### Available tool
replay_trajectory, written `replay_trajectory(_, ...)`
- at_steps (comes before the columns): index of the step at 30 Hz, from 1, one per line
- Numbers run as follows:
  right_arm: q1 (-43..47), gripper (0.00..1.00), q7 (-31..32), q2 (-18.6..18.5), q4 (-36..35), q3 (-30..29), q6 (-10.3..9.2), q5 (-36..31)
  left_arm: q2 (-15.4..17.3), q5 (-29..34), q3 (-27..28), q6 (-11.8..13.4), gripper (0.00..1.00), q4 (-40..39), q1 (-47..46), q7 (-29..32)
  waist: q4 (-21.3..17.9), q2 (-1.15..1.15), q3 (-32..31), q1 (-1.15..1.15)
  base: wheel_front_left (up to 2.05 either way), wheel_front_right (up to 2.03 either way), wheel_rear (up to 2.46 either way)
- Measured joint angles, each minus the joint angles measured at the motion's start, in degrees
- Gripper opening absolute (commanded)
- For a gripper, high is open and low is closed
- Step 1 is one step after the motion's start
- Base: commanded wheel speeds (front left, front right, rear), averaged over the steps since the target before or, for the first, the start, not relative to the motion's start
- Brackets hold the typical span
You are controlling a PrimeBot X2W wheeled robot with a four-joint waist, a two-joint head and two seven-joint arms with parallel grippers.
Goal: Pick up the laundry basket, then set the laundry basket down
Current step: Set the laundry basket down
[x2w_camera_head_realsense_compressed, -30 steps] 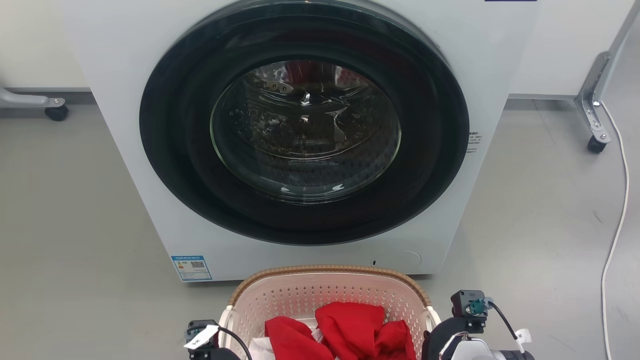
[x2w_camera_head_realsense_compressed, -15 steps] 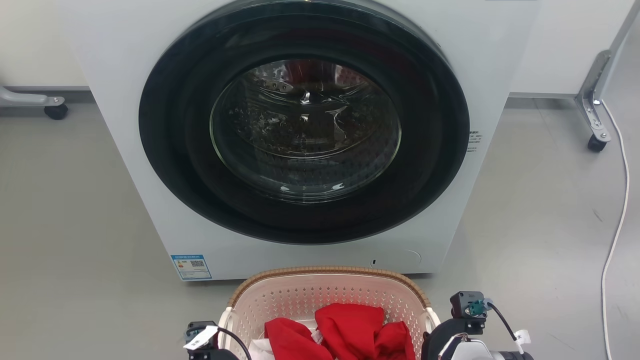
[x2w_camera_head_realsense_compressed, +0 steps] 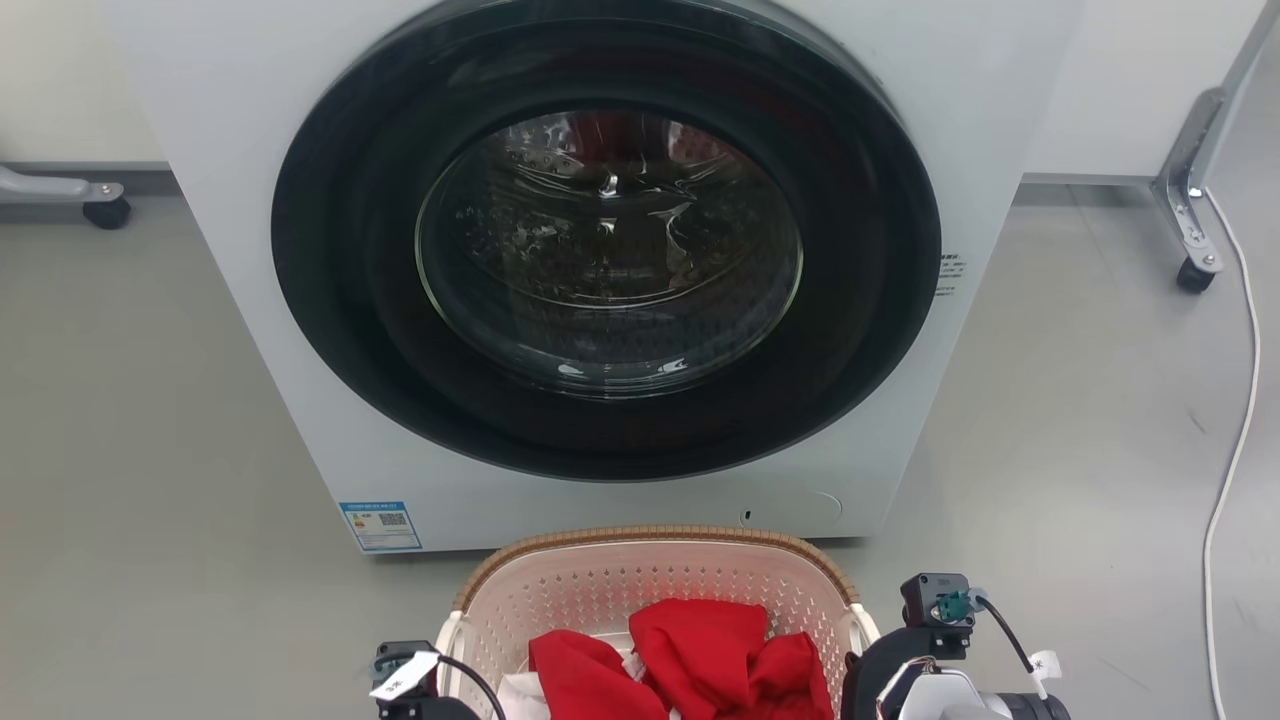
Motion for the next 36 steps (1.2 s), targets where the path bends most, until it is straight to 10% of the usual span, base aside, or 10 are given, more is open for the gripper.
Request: replay_trajectory(36, -15.8, 0.0, -3.4, 0.1, 4.1, 1.1, 0.02, -0.9, -0.3, 0.1, 0.7, 0.6, 0.0, 0.2, -13.8, -4.2, 0.6, 0.01, 23.4, 0.01, 0.0, 0.0, 0.0)
